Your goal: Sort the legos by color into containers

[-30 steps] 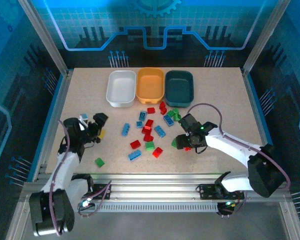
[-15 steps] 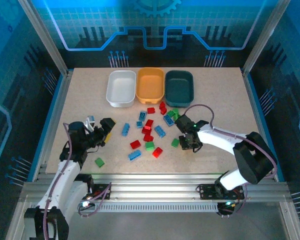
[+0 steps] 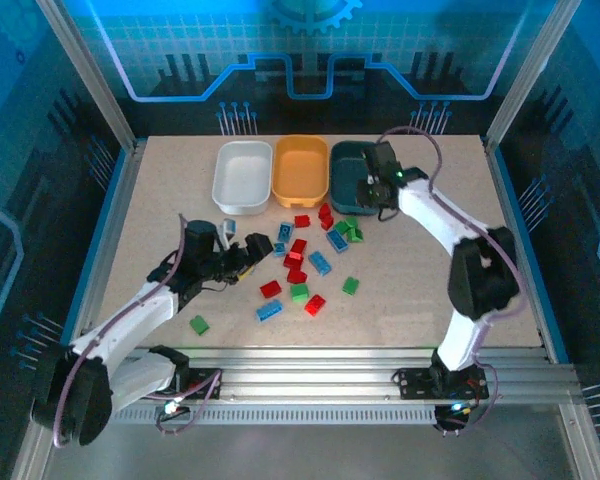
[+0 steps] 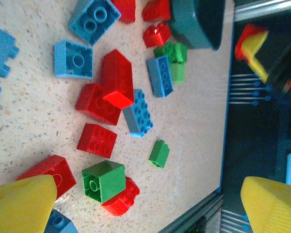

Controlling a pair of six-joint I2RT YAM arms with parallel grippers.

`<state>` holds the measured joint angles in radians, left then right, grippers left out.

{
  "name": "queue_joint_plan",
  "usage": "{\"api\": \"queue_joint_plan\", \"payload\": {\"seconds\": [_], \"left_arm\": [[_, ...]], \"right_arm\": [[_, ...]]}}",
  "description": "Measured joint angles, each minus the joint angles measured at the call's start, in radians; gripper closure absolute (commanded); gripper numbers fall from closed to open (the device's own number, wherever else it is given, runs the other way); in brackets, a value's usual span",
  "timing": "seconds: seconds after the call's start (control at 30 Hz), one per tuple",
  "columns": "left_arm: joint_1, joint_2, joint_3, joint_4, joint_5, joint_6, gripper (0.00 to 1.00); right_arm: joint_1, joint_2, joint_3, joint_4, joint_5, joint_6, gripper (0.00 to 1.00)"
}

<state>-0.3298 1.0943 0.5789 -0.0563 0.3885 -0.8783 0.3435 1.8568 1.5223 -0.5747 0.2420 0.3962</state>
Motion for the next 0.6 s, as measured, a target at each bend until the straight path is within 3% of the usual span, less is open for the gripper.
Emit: {"api": "queue_joint_plan", "payload": {"seconds": [0.17, 0.37, 0.6], "left_arm": [[-0.049, 0.111, 0.074, -0.003, -0.005, 0.022, 0.01], [-0.075, 0.131, 0.118, -0.003, -0.008, 0.051, 0.01], [-0.076, 0.132, 0.118, -0.007, -0.011, 0.066, 0.01]], "right_arm": [[-0.026, 0.252, 0.254, -0.035, -0.032, -0.028, 0.75], [-0.047, 0.389, 0.417, -0.111, -0.057, -0.049, 0.7], [-0.053, 0.42, 0.483, -0.151, -0.074, -0.068, 0.44]]}}
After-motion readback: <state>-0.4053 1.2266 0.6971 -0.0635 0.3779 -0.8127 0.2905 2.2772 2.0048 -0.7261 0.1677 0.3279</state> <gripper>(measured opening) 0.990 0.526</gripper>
